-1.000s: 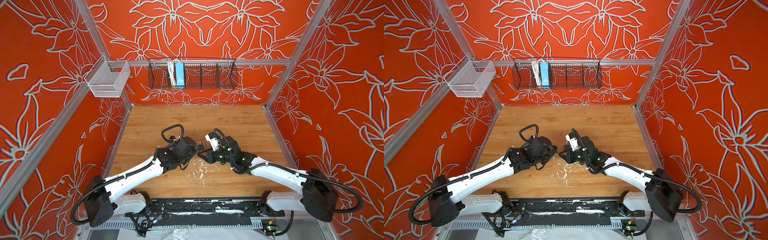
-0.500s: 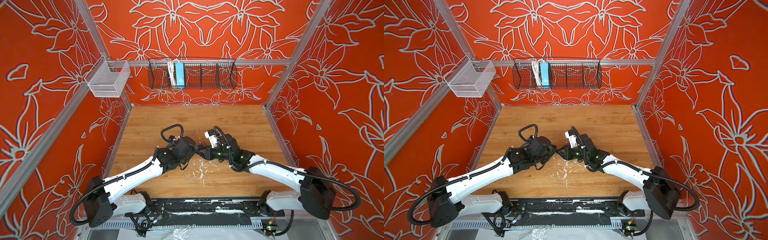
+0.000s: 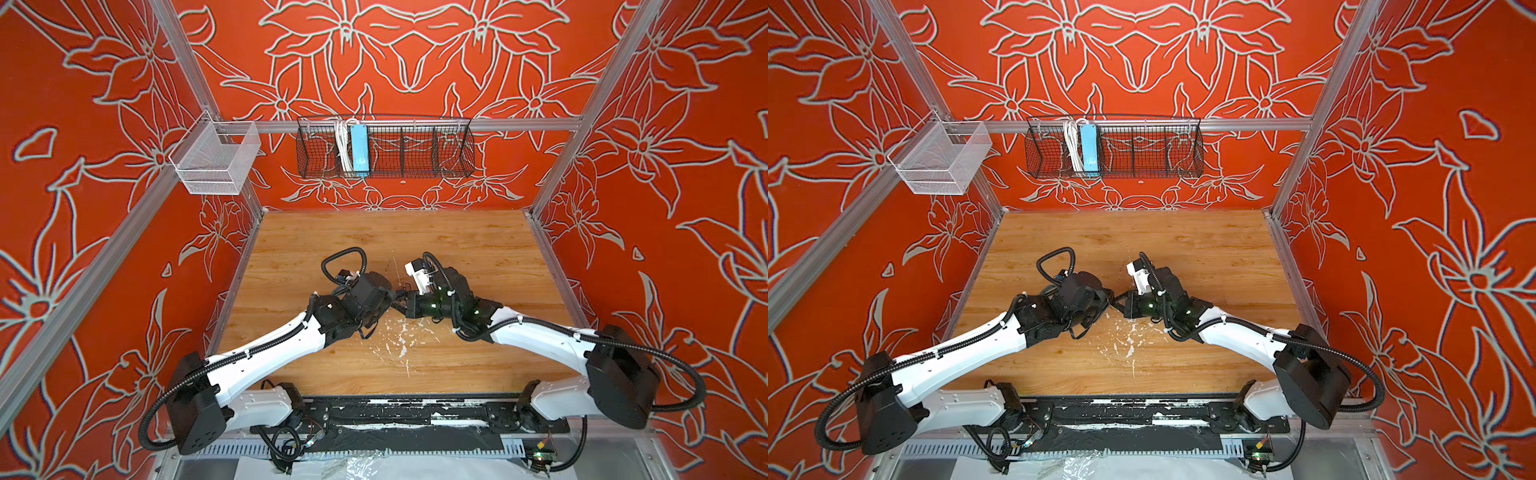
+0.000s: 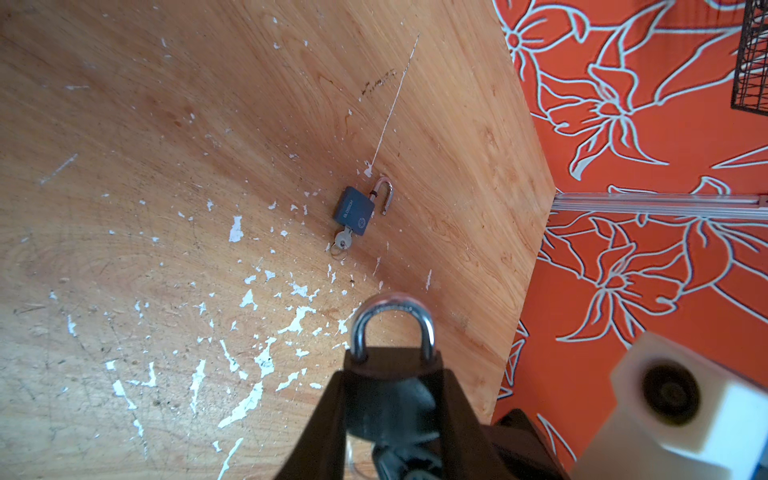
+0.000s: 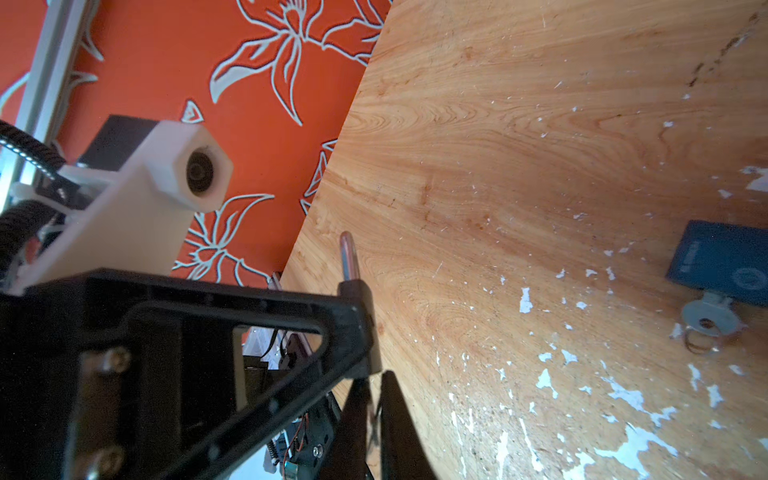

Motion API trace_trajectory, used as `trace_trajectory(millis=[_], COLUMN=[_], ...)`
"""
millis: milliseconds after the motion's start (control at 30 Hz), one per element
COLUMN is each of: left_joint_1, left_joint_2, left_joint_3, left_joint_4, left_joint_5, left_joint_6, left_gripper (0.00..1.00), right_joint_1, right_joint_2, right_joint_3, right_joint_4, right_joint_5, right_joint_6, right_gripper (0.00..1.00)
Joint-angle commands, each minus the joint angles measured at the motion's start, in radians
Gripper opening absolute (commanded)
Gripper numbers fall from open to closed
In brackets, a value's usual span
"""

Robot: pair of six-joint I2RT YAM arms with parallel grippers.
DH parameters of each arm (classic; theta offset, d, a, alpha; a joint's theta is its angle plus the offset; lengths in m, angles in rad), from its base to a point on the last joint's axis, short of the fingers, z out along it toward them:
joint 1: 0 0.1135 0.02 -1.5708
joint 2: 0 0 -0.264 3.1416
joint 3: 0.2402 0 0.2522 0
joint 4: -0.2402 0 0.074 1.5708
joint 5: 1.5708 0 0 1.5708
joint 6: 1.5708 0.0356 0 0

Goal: Unlock with the key

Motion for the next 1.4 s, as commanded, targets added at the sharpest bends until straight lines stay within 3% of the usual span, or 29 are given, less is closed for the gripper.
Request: trace_trajectory(millis=[0, 133, 233, 433, 767, 1233, 1367], left_joint_1=[-0.003, -0.003, -0.005, -0.005, -0.005, -0.005, -0.005], left_joint_2=[-0.012, -0.048, -0.094, -0.124, -0.135, -0.167, -0.189], left_joint_3=[0.037, 0.006, -0.051, -0.061, -0.097, -0.043, -0.034], left_joint_4=[0.049, 0.102, 0.199, 0.226, 0.327, 0.162, 0.148], left_joint_5=[0.006, 0.023, 0.035, 0.06, 0.093, -0.023, -0.056], left_joint_6=[0.003, -0.004, -0.007, -0.004, -0.02, 0.102, 0.193], left_gripper=[0.0, 0.0, 0.0, 0.0, 0.0, 0.0, 0.0], right_joint_1=[0.001, 0.0, -0.002, -0.002, 0.003, 0.006, 0.005], right_joint_2=[0.027, 0.033, 0.035, 0.055, 0.099, -0.036, -0.079], right_joint_3=[0.019, 0.005, -0.029, -0.032, -0.057, -0.054, -0.036], right_joint_4=[0.034, 0.085, 0.204, 0.413, 0.679, 0.296, 0.17], right_joint_5=[-0.015, -0.037, -0.055, -0.121, -0.115, -0.053, -0.035], right_joint_6=[0.034, 0.092, 0.16, 0.302, 0.512, 0.216, 0.114], right_gripper=[0.04, 0.0, 0.0, 0.0, 0.0, 0.0, 0.12])
